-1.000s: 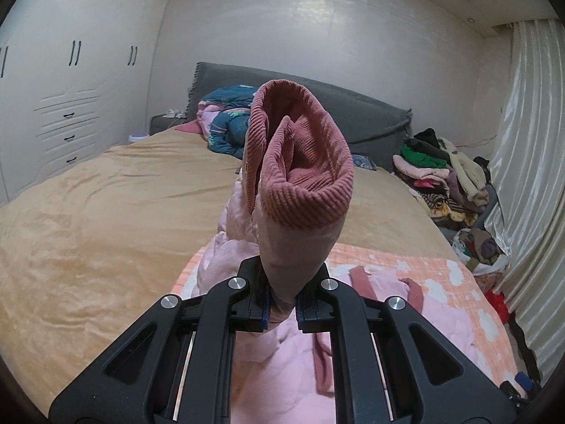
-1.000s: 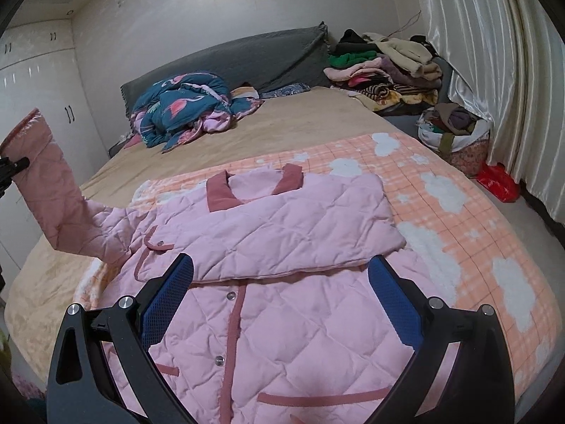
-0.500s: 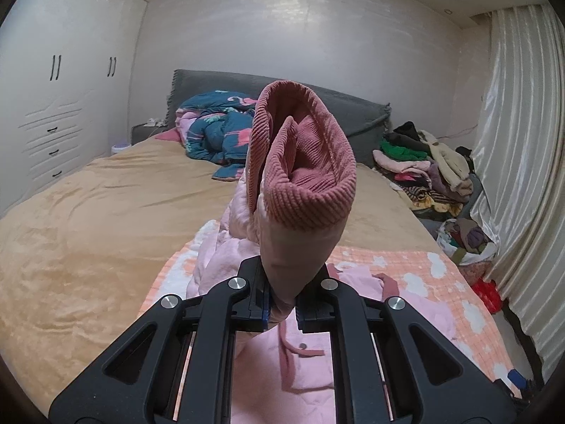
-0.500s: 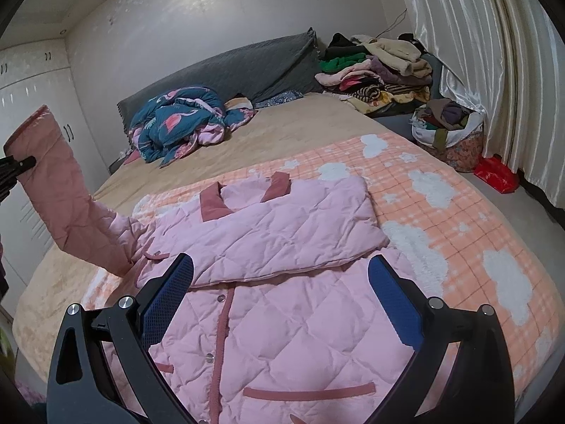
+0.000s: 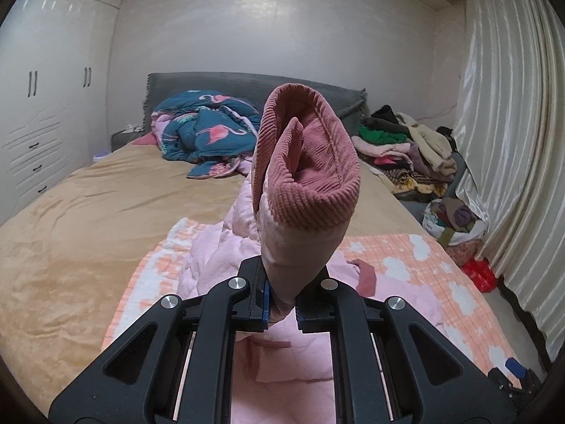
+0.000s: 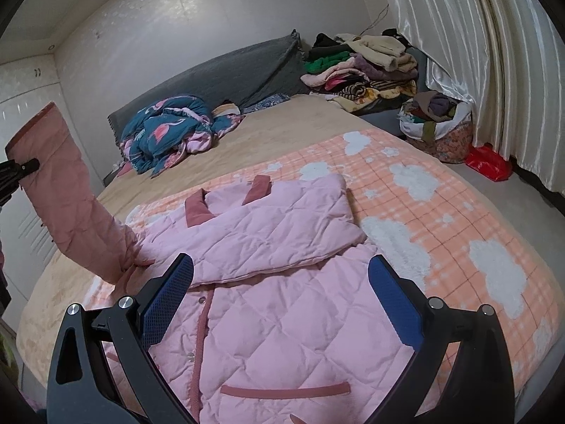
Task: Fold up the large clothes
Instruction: 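Fold the held sleeve across the jacket front and open the left tool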
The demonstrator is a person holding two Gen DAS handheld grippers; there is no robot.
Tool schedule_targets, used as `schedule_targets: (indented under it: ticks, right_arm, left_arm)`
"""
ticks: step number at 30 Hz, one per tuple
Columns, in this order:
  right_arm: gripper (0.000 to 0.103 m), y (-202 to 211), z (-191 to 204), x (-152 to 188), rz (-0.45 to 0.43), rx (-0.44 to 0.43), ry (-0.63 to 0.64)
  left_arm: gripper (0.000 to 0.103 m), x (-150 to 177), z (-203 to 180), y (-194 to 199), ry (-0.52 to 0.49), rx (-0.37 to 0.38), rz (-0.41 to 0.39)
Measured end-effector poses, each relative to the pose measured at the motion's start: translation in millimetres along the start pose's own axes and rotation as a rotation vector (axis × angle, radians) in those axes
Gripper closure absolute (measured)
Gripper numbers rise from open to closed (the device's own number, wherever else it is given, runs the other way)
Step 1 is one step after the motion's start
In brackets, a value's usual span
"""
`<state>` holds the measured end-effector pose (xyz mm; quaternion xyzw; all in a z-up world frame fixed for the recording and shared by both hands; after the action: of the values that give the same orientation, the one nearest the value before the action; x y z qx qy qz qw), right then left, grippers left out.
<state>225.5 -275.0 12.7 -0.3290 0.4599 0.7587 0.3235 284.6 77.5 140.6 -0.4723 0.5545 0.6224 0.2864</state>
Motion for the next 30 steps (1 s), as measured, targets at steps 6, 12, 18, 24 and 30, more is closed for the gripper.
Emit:
schedule_targets:
  ticks: [6,12,18,24,30]
  right_arm:
    - [0.004,1.6,-18.0,1.6,0.001,0.011,-0.012]
    - [0.004,0.5,-40.8,4.3,0.002,0.019,-0.04]
    - [0.004,-2.4,-58.0,7.7,0.009,0.027,-0.053]
    - [0.004,-6.9,-76.6,14.5,0.02,0.043,-0.08]
    - [0.004,-14.1,-86.3,21.2,0.032,0.053,-0.092]
  left_arm:
    - [0.1,9.9,-35.5,-5.4,-0.039,0.034,0.02]
    - [0.1,20.3,-73.3,-13.0,-0.08,0.067,0.049]
    - [0.1,34.5,-103.6,-24.2,-0.103,0.102,0.085]
    - [0.099,54.7,-130.0,-37.8,-0.136,0.137,0.12]
    - [0.098,85.3,-154.0,-51.6,-0.187,0.191,0.162]
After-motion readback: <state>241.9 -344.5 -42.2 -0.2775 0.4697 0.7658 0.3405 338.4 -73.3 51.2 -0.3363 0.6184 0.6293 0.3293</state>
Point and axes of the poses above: each gripper's, at about its wrist camera, not at the fingertips, and y roughly against the way its jaws point, z to its left, x to its underside, the point moved 5 cm from there along -y, roughly the way its jaws point, and after that the axes turned 9 degrees about -x, right-handed, at the moved point
